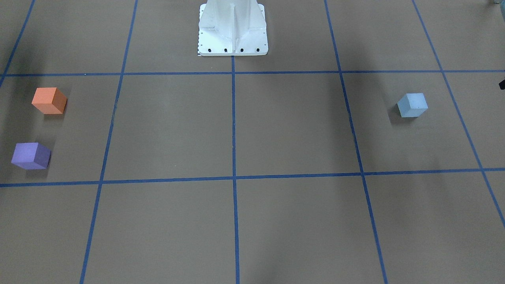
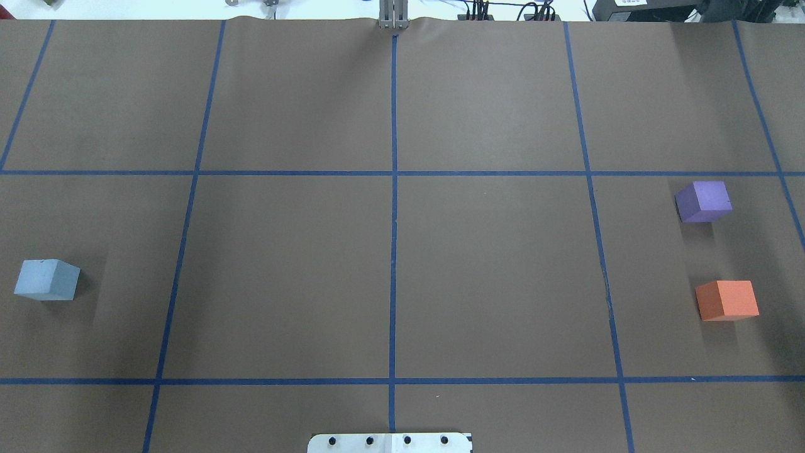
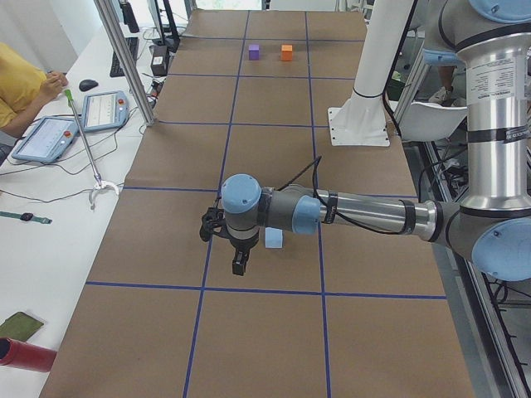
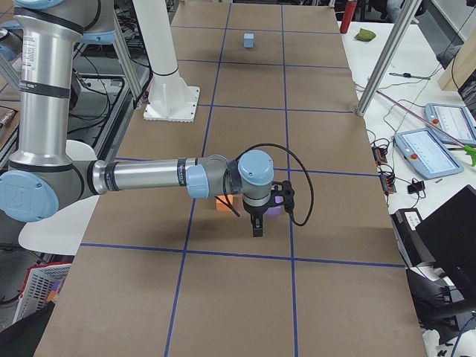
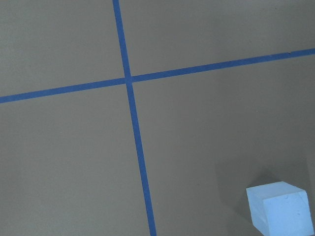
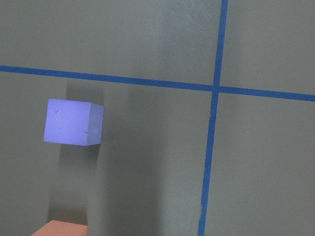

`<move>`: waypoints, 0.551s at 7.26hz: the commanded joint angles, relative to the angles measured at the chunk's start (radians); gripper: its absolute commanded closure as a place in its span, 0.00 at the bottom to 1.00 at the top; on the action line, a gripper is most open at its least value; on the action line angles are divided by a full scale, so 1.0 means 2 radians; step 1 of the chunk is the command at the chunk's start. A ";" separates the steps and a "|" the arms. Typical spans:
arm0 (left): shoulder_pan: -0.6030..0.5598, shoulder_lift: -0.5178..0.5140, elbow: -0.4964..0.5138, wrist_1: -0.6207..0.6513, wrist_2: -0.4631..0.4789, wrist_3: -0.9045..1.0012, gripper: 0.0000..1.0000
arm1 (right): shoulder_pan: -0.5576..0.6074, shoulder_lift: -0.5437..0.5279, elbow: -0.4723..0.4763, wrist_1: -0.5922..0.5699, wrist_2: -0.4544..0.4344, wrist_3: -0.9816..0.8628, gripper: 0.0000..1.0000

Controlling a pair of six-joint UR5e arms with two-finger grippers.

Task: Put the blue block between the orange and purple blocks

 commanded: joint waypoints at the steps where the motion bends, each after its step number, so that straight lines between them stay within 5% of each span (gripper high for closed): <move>1: 0.000 0.000 0.011 -0.003 -0.005 -0.001 0.00 | -0.009 -0.001 -0.003 0.002 0.000 0.000 0.00; 4: 0.089 -0.023 0.011 -0.042 -0.012 -0.096 0.00 | -0.023 -0.012 -0.009 0.006 0.001 0.004 0.00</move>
